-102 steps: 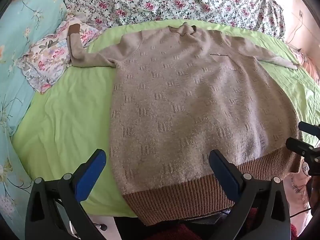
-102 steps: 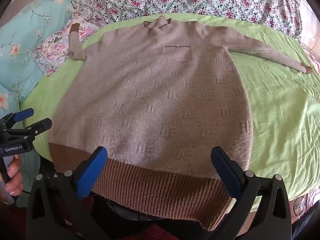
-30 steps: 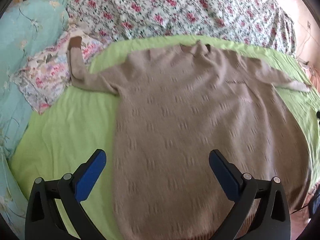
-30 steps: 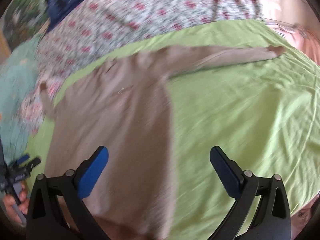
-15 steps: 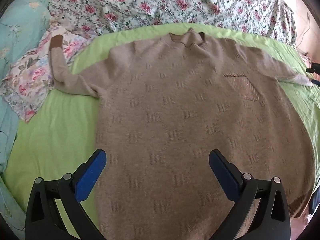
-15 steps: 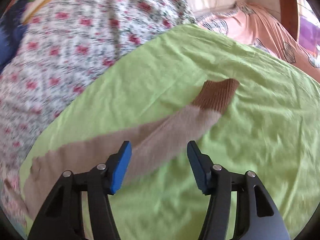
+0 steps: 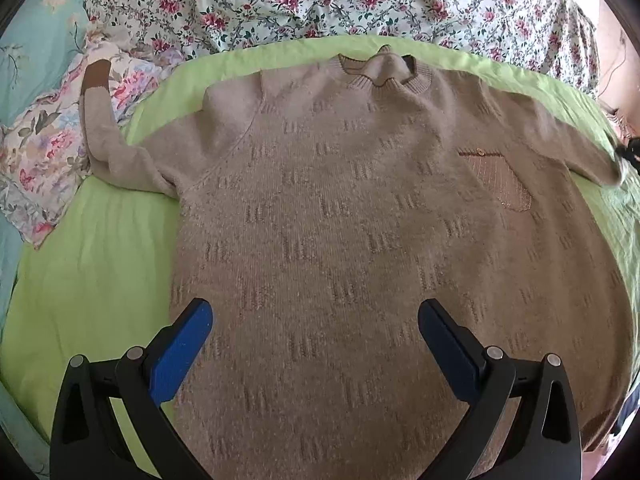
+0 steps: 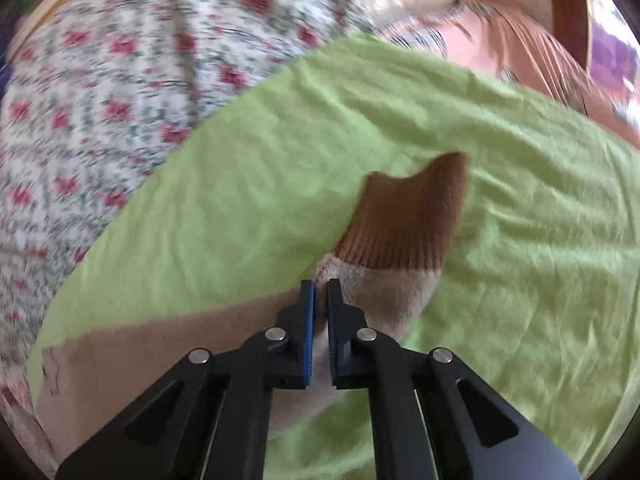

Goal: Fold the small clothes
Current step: 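Move the right gripper to the sweater's brown cuff and grasp it, then carry the cuff across the sweater body with the right gripper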

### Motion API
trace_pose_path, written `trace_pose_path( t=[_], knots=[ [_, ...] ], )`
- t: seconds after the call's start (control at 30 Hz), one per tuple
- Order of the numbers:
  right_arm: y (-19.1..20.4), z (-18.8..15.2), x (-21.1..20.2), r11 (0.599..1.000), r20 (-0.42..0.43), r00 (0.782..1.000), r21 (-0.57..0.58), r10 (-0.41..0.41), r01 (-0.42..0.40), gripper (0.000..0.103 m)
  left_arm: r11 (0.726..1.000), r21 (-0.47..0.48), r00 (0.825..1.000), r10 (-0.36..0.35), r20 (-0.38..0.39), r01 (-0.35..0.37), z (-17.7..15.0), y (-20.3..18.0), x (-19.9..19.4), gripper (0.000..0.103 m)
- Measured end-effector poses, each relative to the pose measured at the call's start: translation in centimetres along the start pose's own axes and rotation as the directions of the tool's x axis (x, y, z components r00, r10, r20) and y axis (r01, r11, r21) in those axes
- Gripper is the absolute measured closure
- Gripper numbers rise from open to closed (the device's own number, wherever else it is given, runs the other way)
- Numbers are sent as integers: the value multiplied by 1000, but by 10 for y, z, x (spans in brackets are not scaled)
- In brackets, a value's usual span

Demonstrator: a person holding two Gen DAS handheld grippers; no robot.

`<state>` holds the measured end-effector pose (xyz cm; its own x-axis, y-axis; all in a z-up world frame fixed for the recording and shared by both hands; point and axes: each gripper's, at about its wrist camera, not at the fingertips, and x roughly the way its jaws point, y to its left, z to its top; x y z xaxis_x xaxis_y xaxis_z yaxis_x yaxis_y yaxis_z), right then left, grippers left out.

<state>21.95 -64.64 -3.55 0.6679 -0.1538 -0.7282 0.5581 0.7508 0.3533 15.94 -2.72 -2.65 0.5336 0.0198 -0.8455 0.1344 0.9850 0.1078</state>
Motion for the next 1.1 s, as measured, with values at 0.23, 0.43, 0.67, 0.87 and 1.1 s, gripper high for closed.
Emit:
trace_pose_path(
  t=[0.23, 0.43, 0.67, 0.87, 1.1],
  knots=[
    [116, -55, -18, 931, -66, 944, -157, 322, -328, 97, 999, -31, 999, -33, 22, 33, -6, 5, -9, 0],
    [238, -127, -15, 800, -233, 827, -224, 511, -557, 97, 994, -76, 997, -71, 40, 73, -8, 18, -11, 0],
    [348, -211, -13, 644, -418, 671, -228, 613, -731, 97, 941, -225, 968, -245, 57, 252, -1, 50, 3, 0],
    [386, -257, -2, 572, -549, 583, -217, 599, -791, 97, 873, -280, 916, -391, 89, 400, 14, 67, 29, 1],
    [378, -279, 16, 608, -634, 616, -275, 468, -745, 81, 746, -333, 806, -587, 77, 576, 65, 69, 92, 1]
  ],
)
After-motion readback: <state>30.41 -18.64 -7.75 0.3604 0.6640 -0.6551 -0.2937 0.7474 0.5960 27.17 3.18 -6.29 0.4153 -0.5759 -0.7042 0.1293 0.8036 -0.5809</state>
